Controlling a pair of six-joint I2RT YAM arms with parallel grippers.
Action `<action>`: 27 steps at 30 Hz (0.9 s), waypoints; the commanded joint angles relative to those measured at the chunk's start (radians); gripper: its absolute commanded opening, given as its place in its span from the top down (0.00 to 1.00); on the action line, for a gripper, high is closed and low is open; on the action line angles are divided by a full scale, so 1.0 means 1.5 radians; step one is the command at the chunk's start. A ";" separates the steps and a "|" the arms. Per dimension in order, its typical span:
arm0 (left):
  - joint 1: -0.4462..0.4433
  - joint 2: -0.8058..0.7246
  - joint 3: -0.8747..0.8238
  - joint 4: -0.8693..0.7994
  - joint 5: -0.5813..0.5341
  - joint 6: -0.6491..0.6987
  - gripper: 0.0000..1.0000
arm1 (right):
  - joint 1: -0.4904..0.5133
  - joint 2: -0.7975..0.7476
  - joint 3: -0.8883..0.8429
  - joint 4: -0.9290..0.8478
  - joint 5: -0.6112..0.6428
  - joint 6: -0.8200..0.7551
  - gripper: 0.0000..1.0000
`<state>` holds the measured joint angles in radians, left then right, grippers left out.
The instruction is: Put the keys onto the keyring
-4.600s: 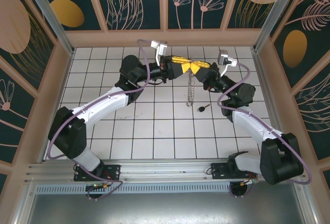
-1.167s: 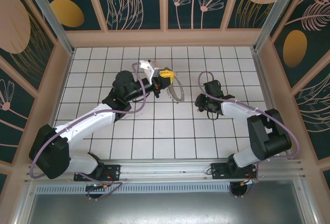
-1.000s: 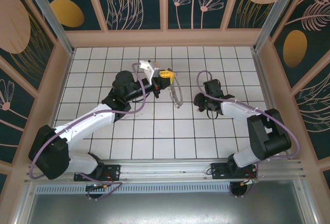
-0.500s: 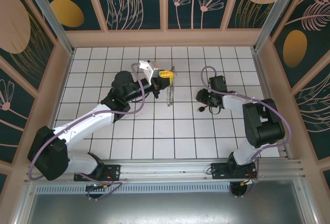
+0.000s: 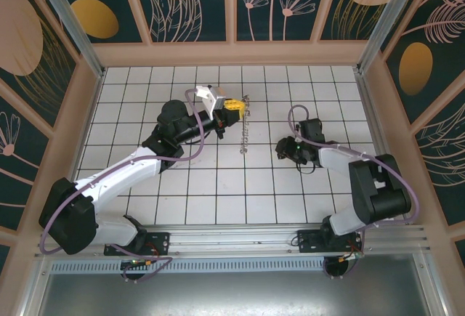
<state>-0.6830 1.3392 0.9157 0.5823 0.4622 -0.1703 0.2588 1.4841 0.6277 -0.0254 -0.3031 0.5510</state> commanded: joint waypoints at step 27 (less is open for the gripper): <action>-0.004 -0.028 -0.024 0.060 0.003 -0.020 1.00 | 0.105 -0.034 0.039 -0.102 0.187 0.035 0.74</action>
<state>-0.6830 1.3354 0.8841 0.5999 0.4622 -0.1890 0.4053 1.4139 0.6586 -0.1768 -0.0502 0.5907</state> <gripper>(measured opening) 0.045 0.269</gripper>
